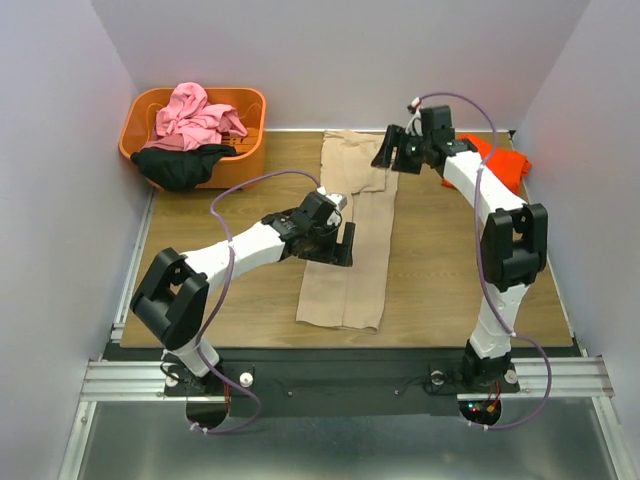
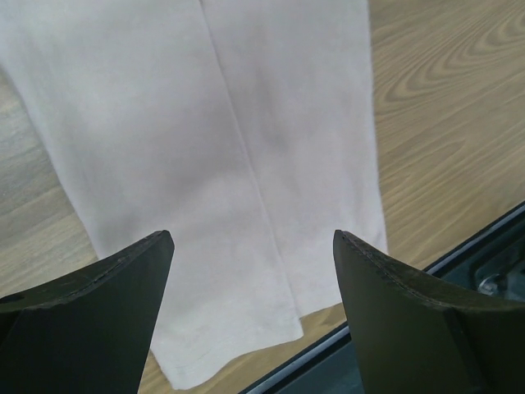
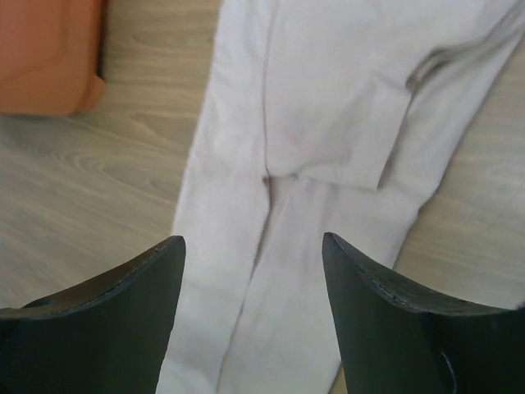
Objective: Fold and stack the t-shirts
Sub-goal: Fold the tshirt
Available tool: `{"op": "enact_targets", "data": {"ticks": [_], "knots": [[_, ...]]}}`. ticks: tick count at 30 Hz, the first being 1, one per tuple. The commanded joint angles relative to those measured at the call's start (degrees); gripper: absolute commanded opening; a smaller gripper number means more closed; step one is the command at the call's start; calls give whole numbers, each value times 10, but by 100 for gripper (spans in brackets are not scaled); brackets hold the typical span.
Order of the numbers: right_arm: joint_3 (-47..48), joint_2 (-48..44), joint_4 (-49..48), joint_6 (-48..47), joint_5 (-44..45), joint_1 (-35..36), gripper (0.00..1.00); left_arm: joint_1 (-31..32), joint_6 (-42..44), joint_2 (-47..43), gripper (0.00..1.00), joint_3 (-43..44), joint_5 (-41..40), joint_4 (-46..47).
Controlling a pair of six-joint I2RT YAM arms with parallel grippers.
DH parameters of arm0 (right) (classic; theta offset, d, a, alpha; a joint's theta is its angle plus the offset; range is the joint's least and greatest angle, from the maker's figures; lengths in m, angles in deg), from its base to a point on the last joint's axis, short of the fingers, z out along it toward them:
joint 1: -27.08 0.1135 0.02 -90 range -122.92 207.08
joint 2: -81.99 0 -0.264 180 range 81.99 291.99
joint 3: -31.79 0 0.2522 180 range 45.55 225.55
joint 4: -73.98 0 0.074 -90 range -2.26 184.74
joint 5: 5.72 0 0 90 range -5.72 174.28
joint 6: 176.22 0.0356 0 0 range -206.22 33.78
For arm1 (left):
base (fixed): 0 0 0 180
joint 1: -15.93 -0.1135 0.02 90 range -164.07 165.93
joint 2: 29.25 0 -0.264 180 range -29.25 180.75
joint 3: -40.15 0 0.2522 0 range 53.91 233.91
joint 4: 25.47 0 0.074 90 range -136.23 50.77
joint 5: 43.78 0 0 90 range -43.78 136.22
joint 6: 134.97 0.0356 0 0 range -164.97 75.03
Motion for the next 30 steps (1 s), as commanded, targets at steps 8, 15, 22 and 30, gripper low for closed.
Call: {"op": "enact_targets", "data": {"ticks": [8,15,22,30], "knots": [[-65,72,-14,-18,10,21,73,3,43,51,91,-19,32,59],[-48,120,-14,-22,32,21,73,3,42,93,91,-29,61,81],[-33,160,-13,-21,49,21,73,9,27,118,90,-25,93,90],[1,187,-13,-17,59,21,73,12,16,121,90,-7,100,82]]}}
